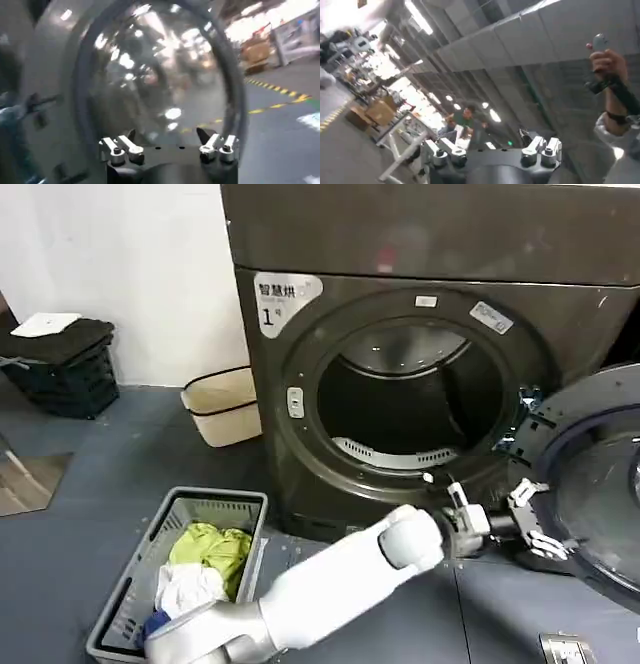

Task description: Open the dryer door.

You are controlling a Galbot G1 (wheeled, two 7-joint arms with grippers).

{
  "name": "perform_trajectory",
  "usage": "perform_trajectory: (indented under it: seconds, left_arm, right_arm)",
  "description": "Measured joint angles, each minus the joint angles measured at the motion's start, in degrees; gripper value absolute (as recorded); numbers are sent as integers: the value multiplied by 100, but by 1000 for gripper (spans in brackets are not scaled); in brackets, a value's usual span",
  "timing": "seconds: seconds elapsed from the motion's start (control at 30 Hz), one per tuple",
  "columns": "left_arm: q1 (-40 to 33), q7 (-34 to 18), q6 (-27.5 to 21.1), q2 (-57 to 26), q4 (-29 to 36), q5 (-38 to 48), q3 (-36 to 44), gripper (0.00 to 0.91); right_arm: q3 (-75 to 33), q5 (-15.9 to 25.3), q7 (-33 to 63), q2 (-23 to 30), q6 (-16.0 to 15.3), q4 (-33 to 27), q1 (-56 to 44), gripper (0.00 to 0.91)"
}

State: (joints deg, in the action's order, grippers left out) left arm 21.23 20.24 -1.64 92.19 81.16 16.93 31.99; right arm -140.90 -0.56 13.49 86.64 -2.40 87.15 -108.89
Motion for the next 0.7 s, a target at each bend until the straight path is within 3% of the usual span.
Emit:
perform_trajectory:
  seconds: [0.17,0.47,0.7]
  left_arm:
    - [218,-38,-164,-269,1096,369,-108,907]
    - [744,-805,-744,-2872,3076,1092,-406,907]
    - [1835,-1256,-1256,-4269,4293,1750,-1428,907]
  right_arm:
    - [103,-139,-179,-114,-32,-7,37,907]
    - [261,-301,-563,-291,-75,104,96,907]
    - [406,-304,-685,-442,-37,176,194,907]
